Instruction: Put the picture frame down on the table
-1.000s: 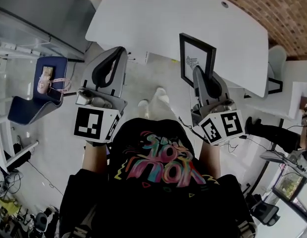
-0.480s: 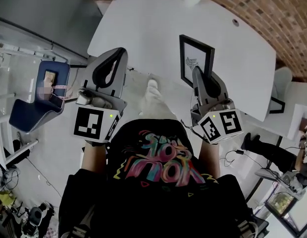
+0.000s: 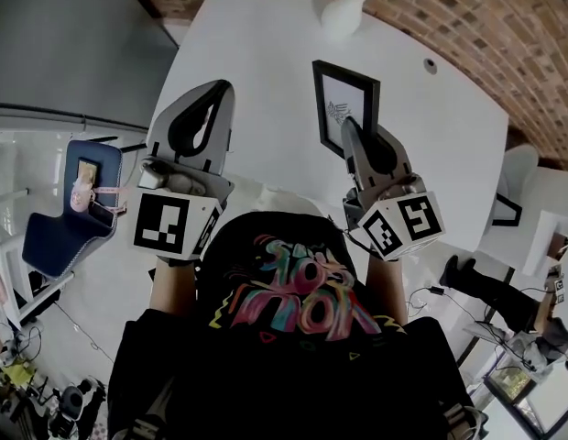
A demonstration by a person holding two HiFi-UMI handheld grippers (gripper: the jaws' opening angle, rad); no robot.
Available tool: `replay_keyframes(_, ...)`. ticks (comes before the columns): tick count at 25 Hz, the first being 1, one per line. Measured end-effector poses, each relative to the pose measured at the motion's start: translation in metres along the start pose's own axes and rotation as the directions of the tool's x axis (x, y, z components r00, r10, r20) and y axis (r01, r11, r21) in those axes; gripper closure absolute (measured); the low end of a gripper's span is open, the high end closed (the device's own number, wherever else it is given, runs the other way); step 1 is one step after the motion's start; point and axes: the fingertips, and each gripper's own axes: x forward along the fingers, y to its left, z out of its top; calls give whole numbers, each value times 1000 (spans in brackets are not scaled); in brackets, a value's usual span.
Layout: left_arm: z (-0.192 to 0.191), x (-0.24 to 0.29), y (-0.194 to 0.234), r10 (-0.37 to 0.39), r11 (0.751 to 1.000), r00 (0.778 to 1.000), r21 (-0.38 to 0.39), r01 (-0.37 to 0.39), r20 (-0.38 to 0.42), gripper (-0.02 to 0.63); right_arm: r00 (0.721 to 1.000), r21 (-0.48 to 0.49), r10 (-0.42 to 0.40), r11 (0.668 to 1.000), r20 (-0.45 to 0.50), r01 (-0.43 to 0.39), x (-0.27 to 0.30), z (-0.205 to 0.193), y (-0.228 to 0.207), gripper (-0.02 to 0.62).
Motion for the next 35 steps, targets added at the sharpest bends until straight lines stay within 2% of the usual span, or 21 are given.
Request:
replay_keyframes(7, 5, 45, 20, -6, 1000, 1000, 3, 6, 1, 578, 1000, 18, 15, 1000, -9, -15, 38, 17, -27, 557)
replay_keyframes(14, 10, 66, 50, -59, 998, 998, -3, 59, 8, 578, 999, 23, -32, 999, -13, 32, 68, 26, -28, 557)
replay_keyframes(18, 12, 72, 49, -97, 995, 995, -5, 97, 15, 578, 997, 29, -73, 997, -14, 74, 68, 27, -26, 557)
replay_keyframes(24, 10, 78, 43, -138, 990, 990, 0, 138, 22, 578, 996, 27, -92, 995, -2, 92, 68, 27, -26, 557)
replay_keyframes(27, 7, 79, 45, -150, 989, 989, 5, 150, 9, 578, 995, 27, -104, 994, -2, 104, 69, 27, -25, 557)
replay_keyframes(32, 9, 83, 48, -162, 987, 986, -14, 162, 36, 578, 992, 33, -122, 992, -15, 122, 72, 23, -26, 557)
replay_keyframes(35, 1, 84, 45, -176, 984, 984, -9, 176, 13, 578, 991, 54, -130, 990, -18, 130, 71, 19, -31, 557)
